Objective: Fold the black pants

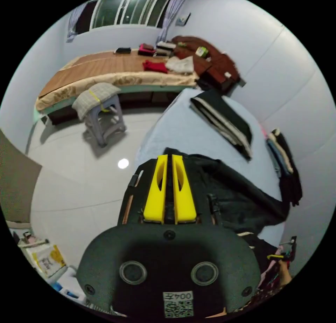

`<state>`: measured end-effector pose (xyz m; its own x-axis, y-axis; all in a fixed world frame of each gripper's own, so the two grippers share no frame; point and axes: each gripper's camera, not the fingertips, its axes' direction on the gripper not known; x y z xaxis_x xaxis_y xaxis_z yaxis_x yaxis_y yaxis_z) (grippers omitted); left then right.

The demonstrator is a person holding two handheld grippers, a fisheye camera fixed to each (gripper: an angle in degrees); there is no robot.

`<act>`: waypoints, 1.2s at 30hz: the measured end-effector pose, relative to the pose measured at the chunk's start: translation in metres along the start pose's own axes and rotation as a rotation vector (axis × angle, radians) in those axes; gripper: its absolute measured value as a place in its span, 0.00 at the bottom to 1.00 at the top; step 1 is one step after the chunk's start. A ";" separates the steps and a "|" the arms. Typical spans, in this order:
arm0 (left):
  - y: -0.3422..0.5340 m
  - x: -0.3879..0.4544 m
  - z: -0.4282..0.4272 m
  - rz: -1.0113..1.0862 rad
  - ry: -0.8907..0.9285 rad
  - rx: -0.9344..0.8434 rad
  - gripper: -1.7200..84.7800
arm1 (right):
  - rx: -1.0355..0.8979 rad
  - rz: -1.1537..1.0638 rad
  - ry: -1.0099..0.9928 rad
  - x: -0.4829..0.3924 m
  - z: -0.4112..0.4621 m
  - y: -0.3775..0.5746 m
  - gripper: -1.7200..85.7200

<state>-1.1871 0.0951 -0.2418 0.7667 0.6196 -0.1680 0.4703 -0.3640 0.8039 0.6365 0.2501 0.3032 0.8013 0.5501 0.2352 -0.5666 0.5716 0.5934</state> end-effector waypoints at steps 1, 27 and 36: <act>0.011 0.023 0.007 0.023 -0.032 -0.042 0.04 | 0.003 0.004 -0.015 0.002 0.003 0.003 0.06; 0.094 0.048 0.065 0.044 -0.064 -0.155 0.03 | 0.355 -0.566 0.197 -0.192 -0.023 -0.209 0.15; 0.100 0.053 0.073 0.052 -0.079 -0.153 0.03 | 0.233 -0.720 0.304 -0.225 0.015 -0.218 0.06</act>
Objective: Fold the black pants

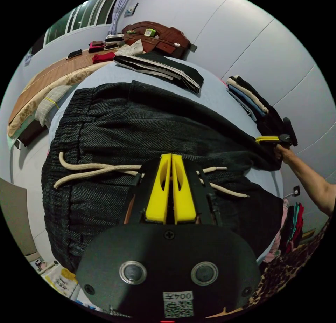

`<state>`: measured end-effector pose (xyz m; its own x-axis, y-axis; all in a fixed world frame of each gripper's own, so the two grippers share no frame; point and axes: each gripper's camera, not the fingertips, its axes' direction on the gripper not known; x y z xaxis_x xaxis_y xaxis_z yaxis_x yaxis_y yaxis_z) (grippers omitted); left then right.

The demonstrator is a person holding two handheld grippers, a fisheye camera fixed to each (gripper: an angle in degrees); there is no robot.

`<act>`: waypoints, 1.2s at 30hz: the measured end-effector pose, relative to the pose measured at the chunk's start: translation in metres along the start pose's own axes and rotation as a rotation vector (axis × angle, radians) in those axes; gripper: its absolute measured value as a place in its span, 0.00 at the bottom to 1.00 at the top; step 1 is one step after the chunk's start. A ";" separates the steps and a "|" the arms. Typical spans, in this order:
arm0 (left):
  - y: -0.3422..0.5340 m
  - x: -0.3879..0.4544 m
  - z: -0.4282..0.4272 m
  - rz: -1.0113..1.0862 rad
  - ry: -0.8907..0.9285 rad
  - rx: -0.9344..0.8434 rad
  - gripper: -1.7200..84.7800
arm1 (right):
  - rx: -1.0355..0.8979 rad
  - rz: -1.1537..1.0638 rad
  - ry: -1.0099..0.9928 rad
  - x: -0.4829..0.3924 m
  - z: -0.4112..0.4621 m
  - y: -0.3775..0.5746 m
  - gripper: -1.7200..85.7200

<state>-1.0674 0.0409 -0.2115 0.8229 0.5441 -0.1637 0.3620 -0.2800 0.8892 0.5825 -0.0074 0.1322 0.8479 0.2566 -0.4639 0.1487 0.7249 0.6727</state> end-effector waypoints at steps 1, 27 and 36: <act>0.001 0.001 0.001 -0.001 0.001 0.000 0.03 | 0.018 -0.004 0.061 -0.001 -0.004 -0.003 0.05; 0.003 0.037 0.046 0.001 -0.018 0.003 0.03 | 0.364 0.620 -0.929 0.016 0.052 0.179 0.13; 0.000 0.051 0.066 -0.013 0.014 0.003 0.03 | 0.461 0.778 -1.019 0.024 0.054 0.123 0.05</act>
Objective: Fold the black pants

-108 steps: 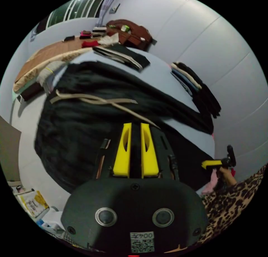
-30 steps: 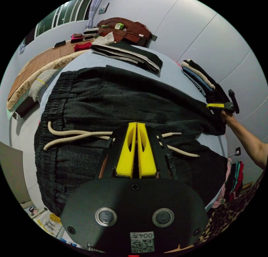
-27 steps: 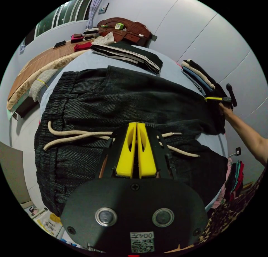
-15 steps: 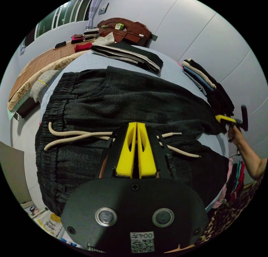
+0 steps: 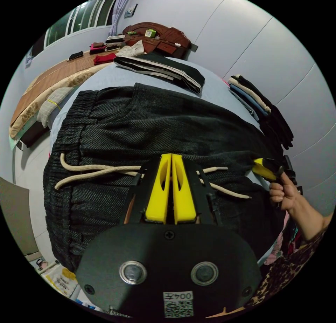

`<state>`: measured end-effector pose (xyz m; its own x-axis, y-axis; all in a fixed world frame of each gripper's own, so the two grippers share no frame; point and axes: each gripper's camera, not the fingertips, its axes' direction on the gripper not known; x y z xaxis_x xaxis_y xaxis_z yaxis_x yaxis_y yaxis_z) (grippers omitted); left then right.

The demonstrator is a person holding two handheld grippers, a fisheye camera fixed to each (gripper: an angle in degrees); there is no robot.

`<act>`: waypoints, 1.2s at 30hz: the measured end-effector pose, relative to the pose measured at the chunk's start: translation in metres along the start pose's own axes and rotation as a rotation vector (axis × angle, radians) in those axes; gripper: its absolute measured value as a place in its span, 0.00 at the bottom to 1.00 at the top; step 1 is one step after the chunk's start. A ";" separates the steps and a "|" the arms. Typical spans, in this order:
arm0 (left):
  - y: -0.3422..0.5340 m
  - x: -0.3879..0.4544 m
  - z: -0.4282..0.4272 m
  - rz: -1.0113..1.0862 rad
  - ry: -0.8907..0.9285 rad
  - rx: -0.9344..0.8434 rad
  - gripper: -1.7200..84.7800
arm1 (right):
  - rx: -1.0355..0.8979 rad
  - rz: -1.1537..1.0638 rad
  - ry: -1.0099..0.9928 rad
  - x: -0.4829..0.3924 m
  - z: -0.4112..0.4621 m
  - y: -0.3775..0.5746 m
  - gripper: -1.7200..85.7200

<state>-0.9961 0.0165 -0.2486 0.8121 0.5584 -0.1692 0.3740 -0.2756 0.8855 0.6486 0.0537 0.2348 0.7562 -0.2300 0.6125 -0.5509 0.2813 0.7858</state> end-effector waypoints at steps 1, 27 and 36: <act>0.000 0.002 0.003 -0.002 0.004 0.000 0.03 | -0.007 -0.017 0.041 -0.011 -0.005 0.003 0.05; 0.167 -0.061 -0.060 -0.577 -0.131 0.119 0.15 | -0.434 -0.375 0.291 -0.117 0.085 0.023 0.09; 0.120 0.023 -0.075 -0.658 0.057 0.136 0.03 | -0.330 -0.286 0.319 -0.155 0.043 0.012 0.05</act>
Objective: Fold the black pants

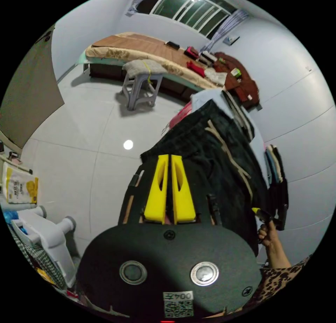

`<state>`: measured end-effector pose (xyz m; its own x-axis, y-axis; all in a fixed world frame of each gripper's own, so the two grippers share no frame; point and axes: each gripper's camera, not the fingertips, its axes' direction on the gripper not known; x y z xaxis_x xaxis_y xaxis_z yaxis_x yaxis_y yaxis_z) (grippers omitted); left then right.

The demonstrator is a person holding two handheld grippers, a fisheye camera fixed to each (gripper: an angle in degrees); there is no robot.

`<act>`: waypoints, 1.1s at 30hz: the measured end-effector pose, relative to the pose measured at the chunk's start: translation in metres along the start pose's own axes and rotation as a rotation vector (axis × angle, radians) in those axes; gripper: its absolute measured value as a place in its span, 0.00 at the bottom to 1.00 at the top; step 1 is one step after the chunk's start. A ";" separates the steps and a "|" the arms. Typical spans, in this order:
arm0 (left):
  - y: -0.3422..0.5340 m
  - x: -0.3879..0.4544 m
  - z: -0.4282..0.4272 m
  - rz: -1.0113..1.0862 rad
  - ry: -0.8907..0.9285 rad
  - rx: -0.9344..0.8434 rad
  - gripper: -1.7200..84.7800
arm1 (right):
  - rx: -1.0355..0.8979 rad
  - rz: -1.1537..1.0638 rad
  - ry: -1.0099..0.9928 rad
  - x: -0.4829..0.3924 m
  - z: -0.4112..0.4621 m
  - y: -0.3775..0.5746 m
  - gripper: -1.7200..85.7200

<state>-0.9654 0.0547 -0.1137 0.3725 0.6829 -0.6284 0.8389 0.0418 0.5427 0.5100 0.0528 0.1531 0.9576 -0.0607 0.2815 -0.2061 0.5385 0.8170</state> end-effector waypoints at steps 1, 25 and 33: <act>0.000 0.027 0.001 -0.050 0.021 -0.051 0.03 | 0.033 0.036 -0.016 0.002 -0.016 0.005 0.03; 0.328 0.525 -0.099 0.488 0.493 -0.107 0.03 | 0.370 0.409 -0.113 0.111 -0.311 0.164 0.01; 0.447 0.574 -0.083 0.563 0.507 -0.029 0.03 | 0.421 0.459 -0.087 0.185 -0.414 0.217 0.01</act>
<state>-0.4095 0.5261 -0.1861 0.5073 0.8583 0.0775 0.5629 -0.3981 0.7243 0.7253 0.5064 0.1741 0.7366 0.0202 0.6760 -0.6708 0.1500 0.7263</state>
